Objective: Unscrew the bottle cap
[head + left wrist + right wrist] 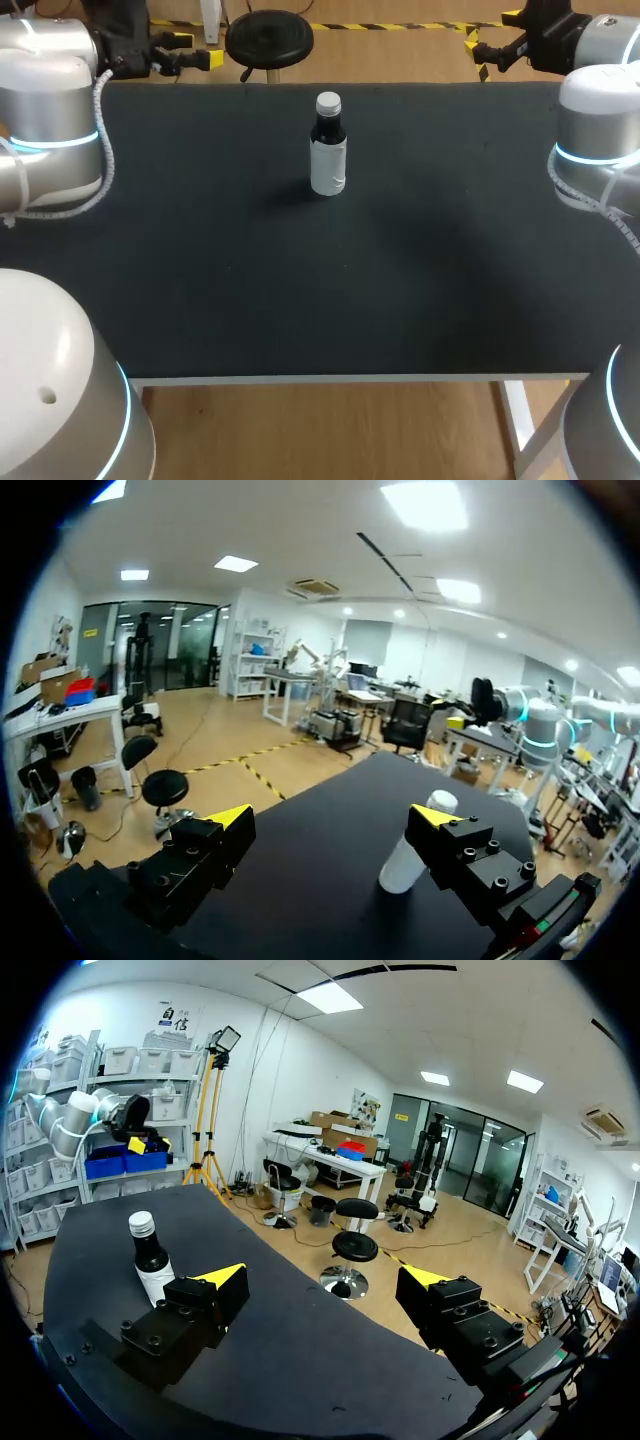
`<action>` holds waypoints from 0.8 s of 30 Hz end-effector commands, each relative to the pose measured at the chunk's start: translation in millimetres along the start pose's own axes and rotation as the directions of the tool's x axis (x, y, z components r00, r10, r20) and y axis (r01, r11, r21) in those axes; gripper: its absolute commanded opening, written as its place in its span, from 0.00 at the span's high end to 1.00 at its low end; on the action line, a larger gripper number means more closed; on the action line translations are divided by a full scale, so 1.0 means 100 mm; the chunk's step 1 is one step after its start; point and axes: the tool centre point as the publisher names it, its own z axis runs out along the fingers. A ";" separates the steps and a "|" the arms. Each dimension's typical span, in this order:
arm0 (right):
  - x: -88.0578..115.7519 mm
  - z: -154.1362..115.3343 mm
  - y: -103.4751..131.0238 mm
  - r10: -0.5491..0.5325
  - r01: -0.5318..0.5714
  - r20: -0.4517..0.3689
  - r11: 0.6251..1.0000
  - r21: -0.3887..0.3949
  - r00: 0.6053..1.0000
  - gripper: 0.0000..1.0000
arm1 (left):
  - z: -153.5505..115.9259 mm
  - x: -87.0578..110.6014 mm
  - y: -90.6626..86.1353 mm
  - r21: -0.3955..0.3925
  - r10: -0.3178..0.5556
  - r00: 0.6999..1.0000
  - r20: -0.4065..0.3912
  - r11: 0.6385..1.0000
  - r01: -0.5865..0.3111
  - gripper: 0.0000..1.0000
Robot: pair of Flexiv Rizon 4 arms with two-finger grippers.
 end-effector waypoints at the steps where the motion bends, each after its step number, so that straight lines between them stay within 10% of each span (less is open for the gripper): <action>1: 0.00 0.00 0.00 0.000 0.000 0.000 1.000 0.001 1.000 0.00 | 0.15 -0.10 0.08 0.022 0.056 0.962 -0.269 0.998 -0.052 0.00; 8: 0.00 0.00 0.00 0.000 0.000 0.000 1.000 0.001 1.000 0.00 | 0.31 -0.04 0.25 0.095 0.185 0.839 -0.512 0.983 -0.159 0.00; 24: 0.00 0.00 0.00 0.000 0.000 0.000 1.000 0.001 1.000 0.00 | 0.60 0.07 0.46 0.262 0.324 0.654 -0.683 0.945 -0.194 0.00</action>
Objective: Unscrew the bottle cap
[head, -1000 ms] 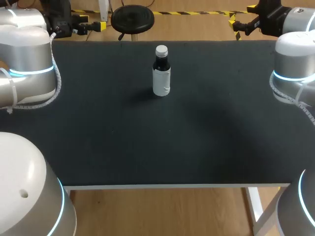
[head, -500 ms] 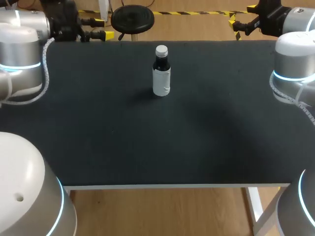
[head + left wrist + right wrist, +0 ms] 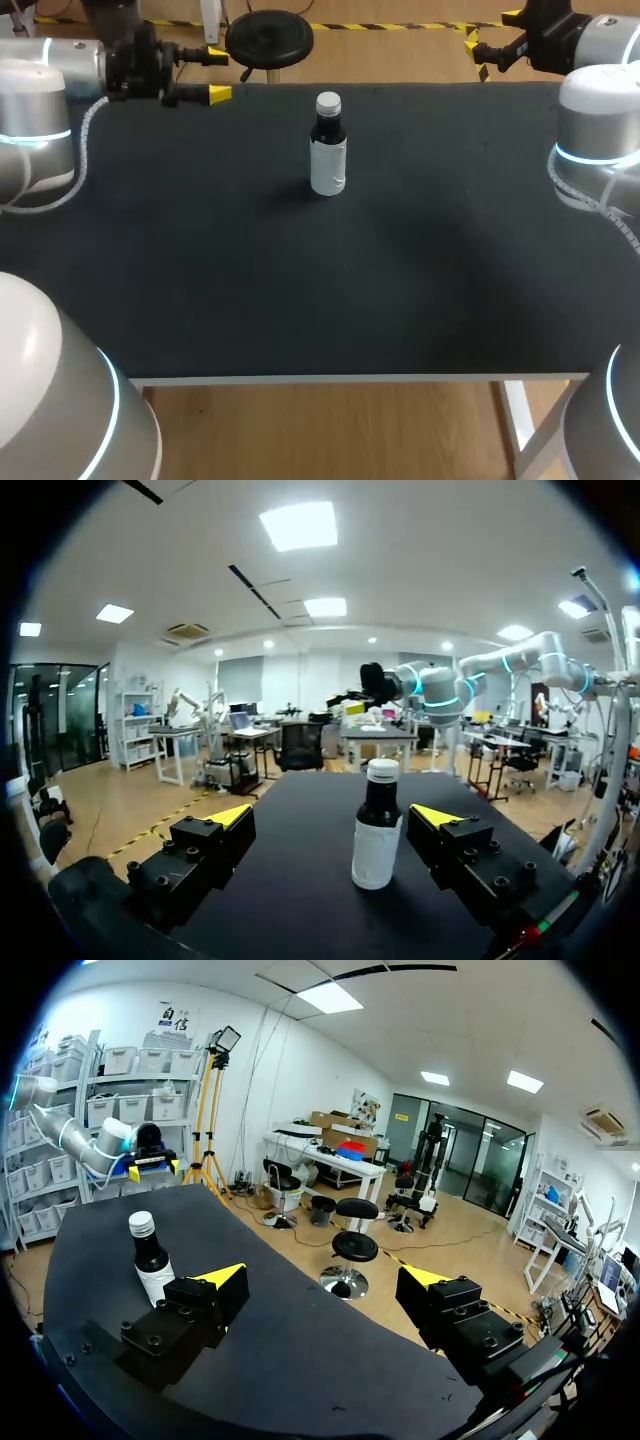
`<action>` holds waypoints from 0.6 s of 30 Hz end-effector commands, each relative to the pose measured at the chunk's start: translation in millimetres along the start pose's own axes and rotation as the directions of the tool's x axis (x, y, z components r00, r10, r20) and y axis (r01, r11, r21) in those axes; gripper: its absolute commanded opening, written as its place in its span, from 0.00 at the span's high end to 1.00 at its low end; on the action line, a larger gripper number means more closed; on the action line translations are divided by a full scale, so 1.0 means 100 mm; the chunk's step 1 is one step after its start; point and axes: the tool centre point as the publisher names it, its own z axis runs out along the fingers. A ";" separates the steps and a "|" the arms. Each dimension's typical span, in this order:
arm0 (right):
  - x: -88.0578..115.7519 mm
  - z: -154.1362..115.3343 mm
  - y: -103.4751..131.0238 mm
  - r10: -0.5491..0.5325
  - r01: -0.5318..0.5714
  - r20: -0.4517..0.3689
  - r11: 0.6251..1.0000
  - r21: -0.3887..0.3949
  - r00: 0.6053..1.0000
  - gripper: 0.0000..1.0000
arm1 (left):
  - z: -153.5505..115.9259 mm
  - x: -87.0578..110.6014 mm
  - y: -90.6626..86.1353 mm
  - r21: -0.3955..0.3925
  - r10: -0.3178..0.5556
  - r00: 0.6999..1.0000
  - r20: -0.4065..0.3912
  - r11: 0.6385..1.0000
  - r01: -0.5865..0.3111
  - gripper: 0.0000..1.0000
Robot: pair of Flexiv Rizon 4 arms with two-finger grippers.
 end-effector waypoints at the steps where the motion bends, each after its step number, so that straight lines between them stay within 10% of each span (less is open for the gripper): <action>1: 0.00 0.00 0.00 0.000 0.000 0.000 1.000 0.001 1.000 0.00 | 0.22 -0.13 0.11 0.041 0.008 0.953 -0.304 0.999 0.005 0.00; 18: 0.00 0.00 0.00 0.000 0.000 0.000 1.000 0.001 1.000 0.00 | 1.00 0.03 0.31 0.082 0.008 0.883 -0.468 0.996 0.035 0.00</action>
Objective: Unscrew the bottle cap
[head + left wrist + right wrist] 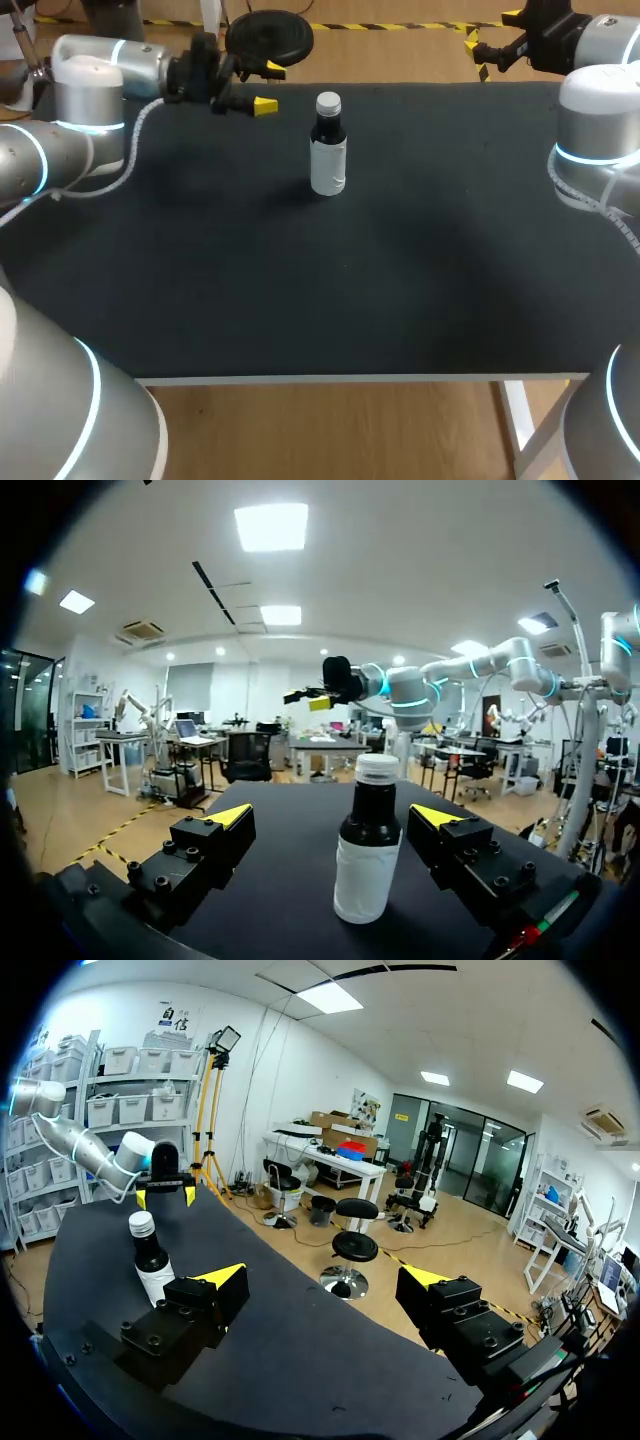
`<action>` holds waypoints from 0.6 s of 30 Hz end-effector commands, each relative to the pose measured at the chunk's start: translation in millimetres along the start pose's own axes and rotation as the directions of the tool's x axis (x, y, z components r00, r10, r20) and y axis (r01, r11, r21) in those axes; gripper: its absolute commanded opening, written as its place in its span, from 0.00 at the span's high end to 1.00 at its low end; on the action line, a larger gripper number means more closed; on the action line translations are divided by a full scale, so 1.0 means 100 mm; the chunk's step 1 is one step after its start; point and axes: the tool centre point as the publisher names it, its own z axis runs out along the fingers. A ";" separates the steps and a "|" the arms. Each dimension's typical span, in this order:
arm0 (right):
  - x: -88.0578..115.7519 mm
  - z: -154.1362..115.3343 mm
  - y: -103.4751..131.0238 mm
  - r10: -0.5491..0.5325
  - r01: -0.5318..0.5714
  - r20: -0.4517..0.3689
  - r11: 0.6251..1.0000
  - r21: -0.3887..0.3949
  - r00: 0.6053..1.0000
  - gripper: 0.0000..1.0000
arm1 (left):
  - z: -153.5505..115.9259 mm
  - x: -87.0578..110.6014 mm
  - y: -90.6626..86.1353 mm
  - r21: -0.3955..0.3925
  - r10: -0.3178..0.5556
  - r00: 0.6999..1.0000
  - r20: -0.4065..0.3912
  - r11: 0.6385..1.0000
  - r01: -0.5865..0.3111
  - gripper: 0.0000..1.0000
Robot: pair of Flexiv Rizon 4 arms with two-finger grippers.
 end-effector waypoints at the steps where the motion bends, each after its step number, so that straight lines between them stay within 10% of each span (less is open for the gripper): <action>1: 0.00 0.00 0.00 0.000 0.000 0.000 1.000 0.001 1.000 0.00 | 0.17 -0.03 0.10 0.027 0.006 0.972 -0.234 1.000 0.000 0.00; 18: 0.00 0.00 0.00 0.000 0.000 0.000 1.000 0.001 1.000 0.00 | 0.69 0.09 0.18 0.030 0.011 0.942 -0.336 1.000 -0.001 0.00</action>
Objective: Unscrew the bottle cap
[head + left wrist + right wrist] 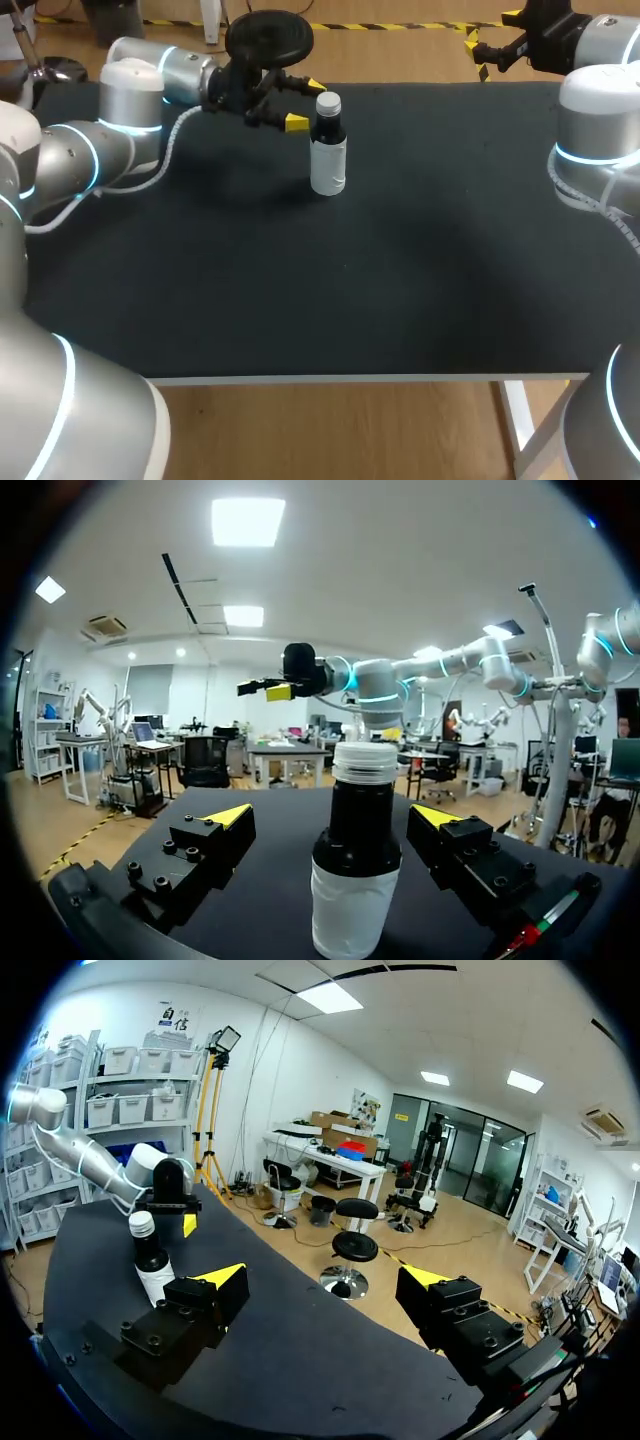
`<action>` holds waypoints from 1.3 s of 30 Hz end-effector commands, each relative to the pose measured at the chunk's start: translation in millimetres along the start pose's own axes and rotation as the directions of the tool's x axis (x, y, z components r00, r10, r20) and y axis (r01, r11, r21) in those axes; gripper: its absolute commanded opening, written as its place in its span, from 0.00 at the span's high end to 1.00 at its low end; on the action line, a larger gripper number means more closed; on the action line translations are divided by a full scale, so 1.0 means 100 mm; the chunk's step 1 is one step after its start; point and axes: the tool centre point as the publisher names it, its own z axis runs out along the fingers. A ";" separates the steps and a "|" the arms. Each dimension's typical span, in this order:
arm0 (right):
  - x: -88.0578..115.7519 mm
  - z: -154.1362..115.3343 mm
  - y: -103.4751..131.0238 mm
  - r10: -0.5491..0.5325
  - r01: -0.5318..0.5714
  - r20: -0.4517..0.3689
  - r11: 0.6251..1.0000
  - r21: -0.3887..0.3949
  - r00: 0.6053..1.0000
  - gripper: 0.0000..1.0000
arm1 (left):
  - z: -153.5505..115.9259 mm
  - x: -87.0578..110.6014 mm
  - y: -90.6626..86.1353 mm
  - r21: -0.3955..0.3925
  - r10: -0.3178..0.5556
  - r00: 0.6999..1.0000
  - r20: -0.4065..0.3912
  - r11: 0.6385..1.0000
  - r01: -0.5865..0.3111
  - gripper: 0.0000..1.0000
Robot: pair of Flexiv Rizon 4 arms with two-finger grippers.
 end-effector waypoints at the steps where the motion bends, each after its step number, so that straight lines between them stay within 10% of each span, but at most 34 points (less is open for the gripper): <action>1: 0.00 0.00 0.00 0.000 0.000 0.000 1.000 0.001 1.000 0.00 | 0.05 -0.07 0.02 -0.001 0.002 0.988 -0.156 1.000 -0.002 0.00; 39: 0.00 0.00 0.00 0.000 0.000 0.000 1.000 0.001 1.000 0.00 | 0.42 -0.12 -0.01 -0.032 -0.008 0.963 -0.269 0.999 -0.001 0.00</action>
